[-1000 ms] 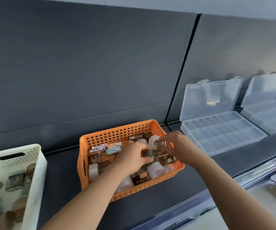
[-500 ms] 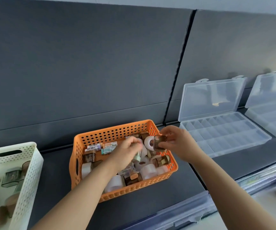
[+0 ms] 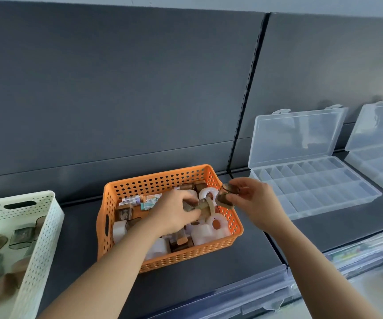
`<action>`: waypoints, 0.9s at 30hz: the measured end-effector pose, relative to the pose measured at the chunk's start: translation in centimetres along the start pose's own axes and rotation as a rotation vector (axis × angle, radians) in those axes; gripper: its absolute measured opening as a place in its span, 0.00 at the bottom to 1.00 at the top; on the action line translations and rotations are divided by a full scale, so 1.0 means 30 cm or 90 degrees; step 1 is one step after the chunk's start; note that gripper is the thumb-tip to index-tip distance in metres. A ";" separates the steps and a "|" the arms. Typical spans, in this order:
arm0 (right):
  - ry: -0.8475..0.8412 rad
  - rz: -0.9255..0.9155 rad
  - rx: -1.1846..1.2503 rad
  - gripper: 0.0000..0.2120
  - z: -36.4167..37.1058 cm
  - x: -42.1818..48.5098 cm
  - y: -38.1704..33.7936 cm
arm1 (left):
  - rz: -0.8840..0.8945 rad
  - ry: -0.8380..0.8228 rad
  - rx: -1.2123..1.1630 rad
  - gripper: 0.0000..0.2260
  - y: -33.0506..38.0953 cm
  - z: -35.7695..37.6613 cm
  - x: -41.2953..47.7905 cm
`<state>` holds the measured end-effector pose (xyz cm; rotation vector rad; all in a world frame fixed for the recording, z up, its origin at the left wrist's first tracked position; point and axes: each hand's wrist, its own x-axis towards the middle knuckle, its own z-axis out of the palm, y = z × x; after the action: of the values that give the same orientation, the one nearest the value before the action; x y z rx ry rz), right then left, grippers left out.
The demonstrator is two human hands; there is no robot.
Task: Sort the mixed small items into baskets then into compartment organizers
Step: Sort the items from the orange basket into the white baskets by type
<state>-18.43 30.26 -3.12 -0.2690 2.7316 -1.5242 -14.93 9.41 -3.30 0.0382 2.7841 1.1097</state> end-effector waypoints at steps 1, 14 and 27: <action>0.002 -0.014 -0.002 0.12 0.021 -0.001 -0.018 | -0.004 0.041 -0.015 0.12 -0.020 -0.027 -0.033; -0.251 -0.212 0.091 0.15 0.614 -0.116 -0.433 | -0.234 0.433 -0.062 0.08 -0.470 -0.461 -0.670; -0.439 -0.294 -0.231 0.12 1.032 -0.280 -0.596 | -0.319 0.001 0.092 0.10 -0.837 -0.557 -0.805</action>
<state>-4.88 -3.81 -5.06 -1.2325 2.4127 -0.7270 7.31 -22.09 -5.53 -0.6070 2.6431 0.7801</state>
